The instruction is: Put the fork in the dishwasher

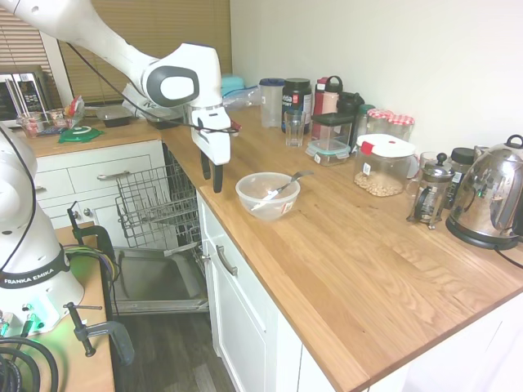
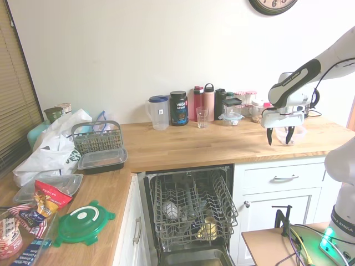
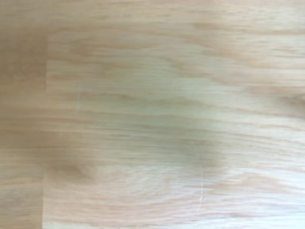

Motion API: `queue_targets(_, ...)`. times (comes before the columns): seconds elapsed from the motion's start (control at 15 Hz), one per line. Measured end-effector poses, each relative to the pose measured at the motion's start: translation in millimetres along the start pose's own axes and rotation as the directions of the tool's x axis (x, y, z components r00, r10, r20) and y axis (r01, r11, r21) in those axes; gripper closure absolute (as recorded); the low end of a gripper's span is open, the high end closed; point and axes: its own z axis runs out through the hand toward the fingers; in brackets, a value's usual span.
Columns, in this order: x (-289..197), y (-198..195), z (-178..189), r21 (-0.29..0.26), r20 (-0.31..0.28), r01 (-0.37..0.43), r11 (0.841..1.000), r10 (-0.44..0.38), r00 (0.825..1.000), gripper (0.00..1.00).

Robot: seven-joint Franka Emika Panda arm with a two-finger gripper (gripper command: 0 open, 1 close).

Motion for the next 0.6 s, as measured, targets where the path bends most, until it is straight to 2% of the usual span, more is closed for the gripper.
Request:
queue_targets(0.13,0,0,0,-0.006,-0.002,0.002,1.0,-0.002,1.0,0.0)
queue_targets(0.27,2,2,-17,0.018,-0.045,0.001,1.0,0.0,0.999,0.0)
queue_targets(0.47,6,21,-81,0.111,-0.138,-0.022,0.994,0.038,0.99,0.0)
queue_targets(0.6,19,44,-132,0.161,-0.178,-0.042,0.986,0.071,0.982,0.0)
